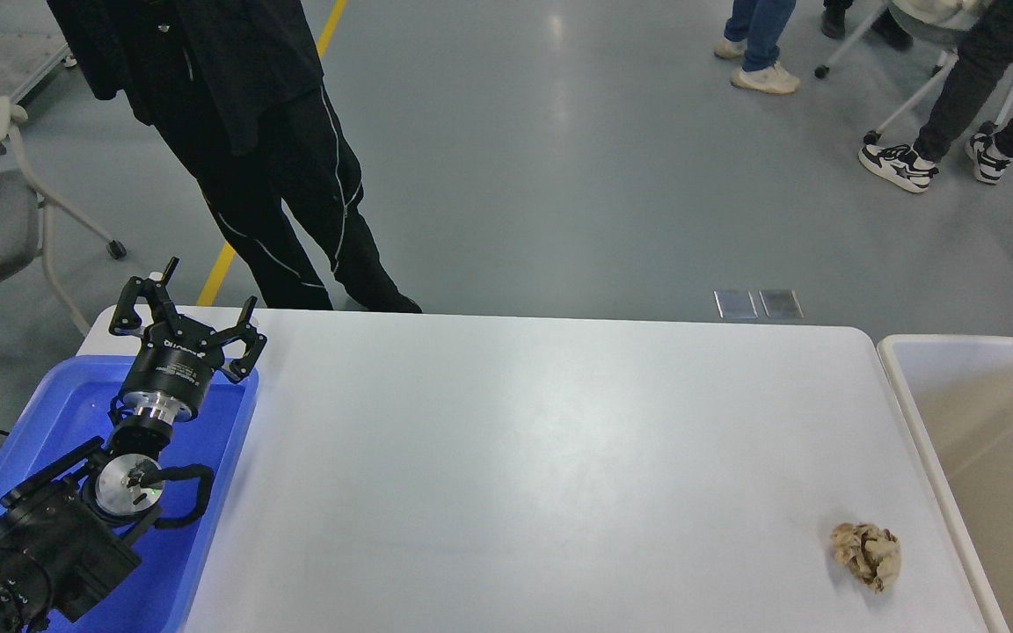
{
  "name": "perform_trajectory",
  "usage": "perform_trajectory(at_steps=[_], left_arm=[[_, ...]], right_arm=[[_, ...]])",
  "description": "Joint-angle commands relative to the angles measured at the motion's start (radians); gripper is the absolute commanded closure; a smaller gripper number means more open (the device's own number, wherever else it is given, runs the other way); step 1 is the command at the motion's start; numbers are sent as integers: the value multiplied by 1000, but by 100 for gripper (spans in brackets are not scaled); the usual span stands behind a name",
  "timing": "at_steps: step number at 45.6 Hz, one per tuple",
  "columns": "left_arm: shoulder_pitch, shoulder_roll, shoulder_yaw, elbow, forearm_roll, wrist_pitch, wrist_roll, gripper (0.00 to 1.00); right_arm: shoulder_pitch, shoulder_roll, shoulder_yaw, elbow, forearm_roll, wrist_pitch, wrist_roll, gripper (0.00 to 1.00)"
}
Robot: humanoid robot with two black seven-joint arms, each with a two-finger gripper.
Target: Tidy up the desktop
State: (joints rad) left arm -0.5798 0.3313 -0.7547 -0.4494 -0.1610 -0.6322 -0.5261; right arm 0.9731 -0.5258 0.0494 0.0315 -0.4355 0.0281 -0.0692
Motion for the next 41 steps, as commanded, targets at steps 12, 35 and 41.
perform_trajectory(at_steps=[12,35,41], left_arm=[[0,0,0,0,-2,-1,0,0],[0,0,0,0,0,0,0,0],[0,0,0,0,0,0,0,0]], right_arm=[[203,-129,576,513,-2,4,29,0],[-115,-30,1193,852,-6,96,107,0],[-211,4,1204,844,-19,96,184,0]])
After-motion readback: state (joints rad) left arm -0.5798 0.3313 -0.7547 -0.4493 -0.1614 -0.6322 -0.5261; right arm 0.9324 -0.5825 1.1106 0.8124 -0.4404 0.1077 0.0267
